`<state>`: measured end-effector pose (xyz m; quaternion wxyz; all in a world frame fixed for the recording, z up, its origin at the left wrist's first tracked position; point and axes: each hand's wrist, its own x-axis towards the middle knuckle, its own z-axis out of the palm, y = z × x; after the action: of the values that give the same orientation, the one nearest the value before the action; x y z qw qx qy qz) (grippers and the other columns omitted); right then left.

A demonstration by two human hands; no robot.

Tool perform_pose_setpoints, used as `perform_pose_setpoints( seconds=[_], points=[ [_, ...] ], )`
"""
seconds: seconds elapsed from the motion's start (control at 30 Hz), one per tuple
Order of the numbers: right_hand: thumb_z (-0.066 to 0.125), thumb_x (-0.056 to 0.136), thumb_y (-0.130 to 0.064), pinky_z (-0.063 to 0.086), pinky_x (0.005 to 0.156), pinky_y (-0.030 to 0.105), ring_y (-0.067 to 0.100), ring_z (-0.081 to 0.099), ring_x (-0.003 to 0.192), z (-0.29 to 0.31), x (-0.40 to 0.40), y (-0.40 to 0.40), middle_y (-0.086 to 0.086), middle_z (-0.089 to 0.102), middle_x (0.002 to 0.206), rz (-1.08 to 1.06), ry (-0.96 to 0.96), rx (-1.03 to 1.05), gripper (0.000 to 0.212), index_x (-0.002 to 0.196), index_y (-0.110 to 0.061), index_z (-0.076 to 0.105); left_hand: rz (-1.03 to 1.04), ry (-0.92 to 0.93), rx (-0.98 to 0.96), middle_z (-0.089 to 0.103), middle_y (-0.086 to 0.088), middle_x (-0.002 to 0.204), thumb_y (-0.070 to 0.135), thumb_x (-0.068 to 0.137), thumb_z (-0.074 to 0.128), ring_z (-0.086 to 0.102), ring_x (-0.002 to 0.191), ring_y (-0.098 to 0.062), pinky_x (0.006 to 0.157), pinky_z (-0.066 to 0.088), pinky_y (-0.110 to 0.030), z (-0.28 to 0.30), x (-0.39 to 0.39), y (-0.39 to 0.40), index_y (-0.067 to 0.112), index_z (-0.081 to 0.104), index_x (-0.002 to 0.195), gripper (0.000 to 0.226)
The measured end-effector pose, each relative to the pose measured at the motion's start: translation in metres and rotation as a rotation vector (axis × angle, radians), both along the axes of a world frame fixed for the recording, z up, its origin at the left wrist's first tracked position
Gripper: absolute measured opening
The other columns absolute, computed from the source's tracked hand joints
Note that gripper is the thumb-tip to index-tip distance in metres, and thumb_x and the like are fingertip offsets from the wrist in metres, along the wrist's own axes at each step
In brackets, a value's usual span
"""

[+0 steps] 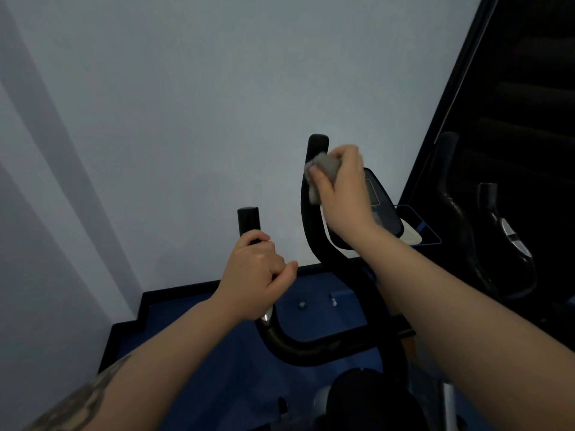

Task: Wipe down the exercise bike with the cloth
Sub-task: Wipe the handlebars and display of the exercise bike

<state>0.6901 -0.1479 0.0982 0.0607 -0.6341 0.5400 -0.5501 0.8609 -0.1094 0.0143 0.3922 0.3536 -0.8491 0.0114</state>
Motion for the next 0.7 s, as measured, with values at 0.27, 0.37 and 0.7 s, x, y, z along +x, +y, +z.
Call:
perform_pose_setpoints(
  seconds=[0.27,0.37,0.7],
  points=[
    [0.059,0.095,-0.027,0.040,0.077,0.033,0.021,0.048,0.100,-0.019,0.000,0.007,0.007,0.047,0.114,0.030,0.207,0.211,0.028,0.114,-0.014,0.043,0.012,0.000,0.007,0.047,0.004,0.040,0.030,0.092,0.041,0.049,0.049,-0.015,0.100,0.032,-0.024,-0.001,0.000,0.000,0.009,0.050,0.041,0.056],
    [0.058,0.096,-0.035,0.042,0.071,0.028,0.010,0.056,0.091,-0.041,-0.035,0.039,-0.004,0.057,0.097,0.289,0.095,0.454,0.018,0.103,-0.027,0.044,0.017,-0.002,-0.017,0.047,0.004,0.040,0.029,0.092,0.041,0.049,0.048,-0.015,0.099,0.031,-0.024,-0.001,0.001,-0.003,0.010,0.051,0.041,0.056],
    [0.070,0.087,-0.036,0.049,0.085,0.038,0.013,0.056,0.094,-0.058,-0.053,0.100,-0.001,0.055,0.102,0.180,0.073,0.405,0.020,0.097,-0.029,0.053,0.130,-0.025,0.071,0.050,0.009,0.041,0.037,0.093,0.042,0.052,0.055,-0.009,0.111,0.025,-0.027,0.002,-0.009,0.010,0.025,0.052,0.038,0.057]
  ],
)
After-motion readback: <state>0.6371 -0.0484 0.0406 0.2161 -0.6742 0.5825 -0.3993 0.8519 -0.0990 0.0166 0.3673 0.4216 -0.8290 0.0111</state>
